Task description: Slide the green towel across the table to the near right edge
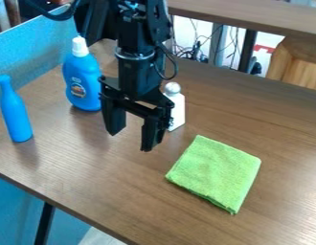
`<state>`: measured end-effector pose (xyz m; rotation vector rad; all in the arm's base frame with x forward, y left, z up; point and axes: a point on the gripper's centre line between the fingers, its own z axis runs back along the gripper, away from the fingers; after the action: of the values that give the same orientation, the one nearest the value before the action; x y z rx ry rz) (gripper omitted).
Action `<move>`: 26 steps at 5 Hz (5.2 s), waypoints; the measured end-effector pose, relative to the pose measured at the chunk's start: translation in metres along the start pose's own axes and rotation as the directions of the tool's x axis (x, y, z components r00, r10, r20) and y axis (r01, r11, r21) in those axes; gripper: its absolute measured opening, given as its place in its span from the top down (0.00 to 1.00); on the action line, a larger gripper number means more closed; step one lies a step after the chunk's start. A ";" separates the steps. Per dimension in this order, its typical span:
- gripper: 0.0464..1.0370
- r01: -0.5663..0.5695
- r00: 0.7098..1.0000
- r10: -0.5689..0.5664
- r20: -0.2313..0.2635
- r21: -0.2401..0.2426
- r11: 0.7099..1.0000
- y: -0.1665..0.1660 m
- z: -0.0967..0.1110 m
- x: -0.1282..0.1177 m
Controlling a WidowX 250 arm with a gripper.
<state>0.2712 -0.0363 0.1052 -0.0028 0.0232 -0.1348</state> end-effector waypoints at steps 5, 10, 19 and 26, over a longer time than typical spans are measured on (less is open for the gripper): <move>0.04 0.146 0.980 -0.144 0.136 -0.006 0.989 -0.064 -0.015 0.070; 0.04 0.026 0.988 -0.027 0.155 0.011 1.000 -0.076 -0.075 0.091; 0.04 -0.025 0.993 0.028 0.117 -0.023 0.999 -0.186 -0.075 0.015; 0.04 0.011 1.000 -0.011 -0.028 0.032 0.999 0.067 0.024 -0.013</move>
<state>0.2676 0.0321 0.1293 0.0308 0.0487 -0.1461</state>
